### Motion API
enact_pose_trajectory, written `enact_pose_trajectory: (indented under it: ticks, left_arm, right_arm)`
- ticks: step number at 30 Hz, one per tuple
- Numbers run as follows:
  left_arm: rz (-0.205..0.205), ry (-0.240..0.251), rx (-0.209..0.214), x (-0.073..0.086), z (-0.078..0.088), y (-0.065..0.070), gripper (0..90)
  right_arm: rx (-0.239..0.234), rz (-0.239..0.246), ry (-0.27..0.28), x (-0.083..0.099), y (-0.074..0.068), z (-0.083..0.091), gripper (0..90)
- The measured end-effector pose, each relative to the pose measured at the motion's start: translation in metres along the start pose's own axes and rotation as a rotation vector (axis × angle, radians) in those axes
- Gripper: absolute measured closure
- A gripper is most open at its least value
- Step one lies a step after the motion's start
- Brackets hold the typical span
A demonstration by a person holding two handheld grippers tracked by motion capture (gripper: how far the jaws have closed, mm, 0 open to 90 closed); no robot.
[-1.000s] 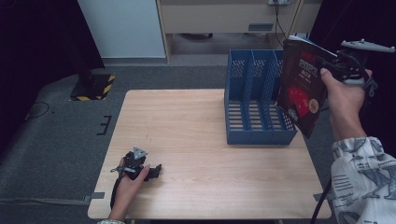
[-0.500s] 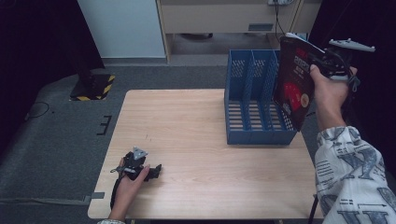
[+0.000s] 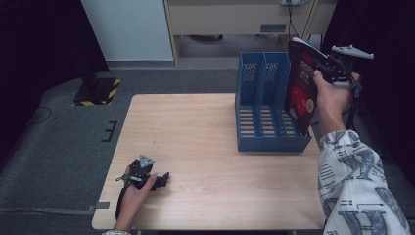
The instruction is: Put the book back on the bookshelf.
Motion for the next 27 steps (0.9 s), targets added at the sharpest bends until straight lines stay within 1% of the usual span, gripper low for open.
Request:
enact_pose_trajectory:
  ticks: [9, 16, 21, 27]
  left_arm:
    - [0.0, -0.003, 0.001, 0.0, 0.0, 0.0, 0.0]
    - [0.0, -0.003, 0.001, 0.0, 0.0, 0.0, 0.0]
    - [-0.001, -0.003, 0.001, 0.0, 0.0, 0.0, 0.0]
    - [-0.001, -0.002, 0.001, 0.0, 0.0, 0.0, 0.0]
  right_arm:
    - [0.0, -0.003, 0.009, 0.007, 0.006, -0.005, 87.0]
    - [-0.007, 0.004, 0.028, 0.008, 0.004, -0.008, 87.0]
    - [-0.011, -0.002, 0.044, 0.007, 0.004, -0.01, 87.0]
    - [-0.014, -0.001, 0.053, 0.016, 0.006, -0.015, 87.0]
Point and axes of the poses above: each handheld gripper's, and its own axes: z roughly backward along the jaws, x roughly out of its underside, y roughly to its right, the point moved 6 cm from there along -z, roughly forward along the jaws, and after that the axes turned 15 degrees about -z, right-handed, at the moved point
